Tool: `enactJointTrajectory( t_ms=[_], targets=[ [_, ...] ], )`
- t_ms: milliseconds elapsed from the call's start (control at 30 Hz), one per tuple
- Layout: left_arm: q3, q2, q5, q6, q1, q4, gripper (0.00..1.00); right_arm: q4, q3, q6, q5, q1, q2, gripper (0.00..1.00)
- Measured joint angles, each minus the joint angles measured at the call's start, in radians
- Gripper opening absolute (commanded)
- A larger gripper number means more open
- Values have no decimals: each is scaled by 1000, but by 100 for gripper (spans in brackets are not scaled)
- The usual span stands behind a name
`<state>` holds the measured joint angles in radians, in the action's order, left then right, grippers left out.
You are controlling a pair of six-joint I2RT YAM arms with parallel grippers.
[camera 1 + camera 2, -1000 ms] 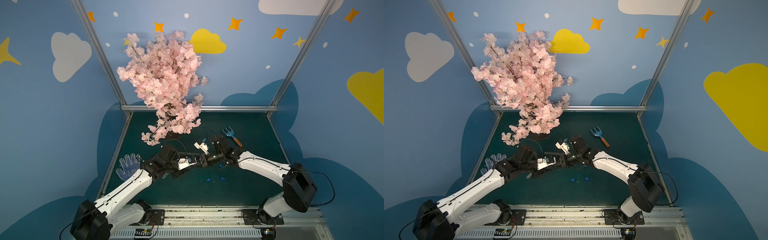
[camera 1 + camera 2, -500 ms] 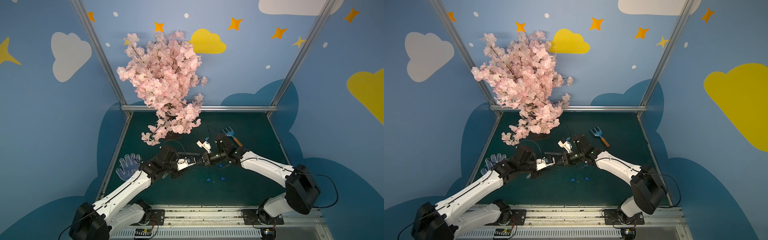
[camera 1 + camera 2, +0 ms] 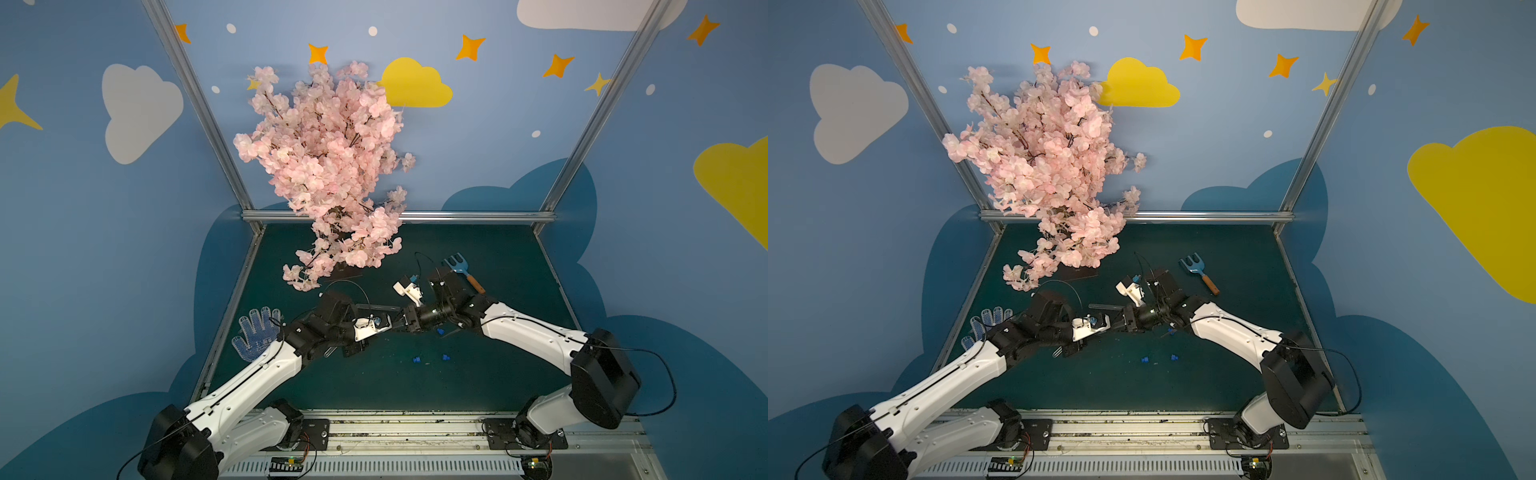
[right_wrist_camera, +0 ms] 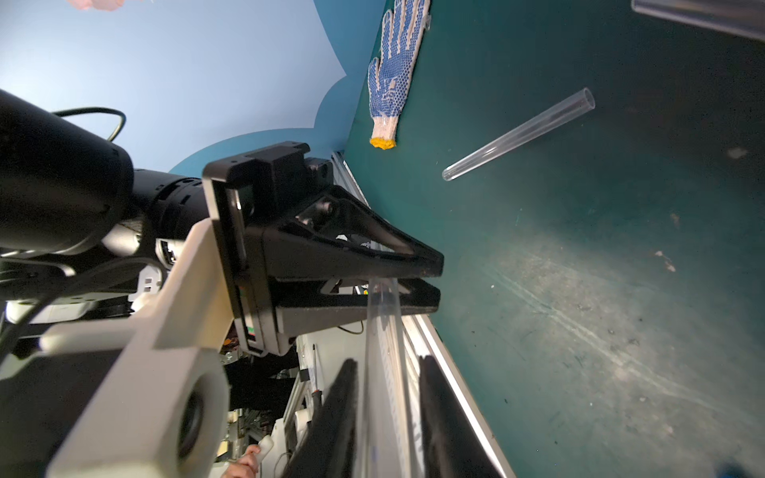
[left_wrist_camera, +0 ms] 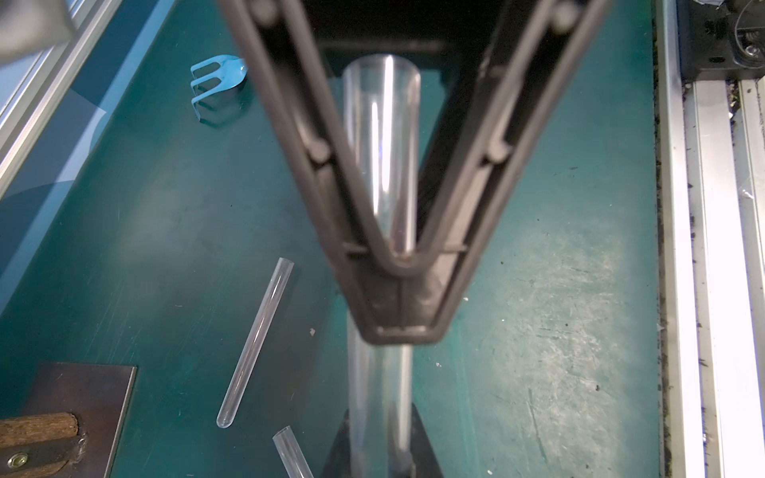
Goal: Insert stoppers into test tubes
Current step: Pick up the test tube at the center of the board, then pick up the stopper from the center of the board.
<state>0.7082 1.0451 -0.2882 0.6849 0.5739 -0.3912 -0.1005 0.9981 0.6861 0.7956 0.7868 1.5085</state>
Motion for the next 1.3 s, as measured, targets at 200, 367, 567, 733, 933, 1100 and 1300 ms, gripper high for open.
enactJointTrajectory(
  t_ms=[200,367,567,733,933,1100,1300],
  targets=[
    [0,-11,24,11,0,-6,2,-8,-25,-47,-43,-29,-104,77],
    [4,18,115,-6,-7,-49,2,-84,-82,-219,-204,-100,-326,70],
    [21,60,220,-84,-60,-145,2,-253,-174,-695,-503,-54,-524,62],
    [21,58,224,-116,-93,-154,2,-309,-320,-1121,-549,-43,-567,58],
    [13,58,210,-117,-105,-152,2,-320,-364,-1410,-500,-39,-408,55],
    [-5,58,201,-109,-105,-146,2,-254,-360,-1527,-431,-30,-259,54],
    [-24,47,198,-98,-105,-139,2,-225,-328,-1607,-409,-20,-126,50]
  ],
)
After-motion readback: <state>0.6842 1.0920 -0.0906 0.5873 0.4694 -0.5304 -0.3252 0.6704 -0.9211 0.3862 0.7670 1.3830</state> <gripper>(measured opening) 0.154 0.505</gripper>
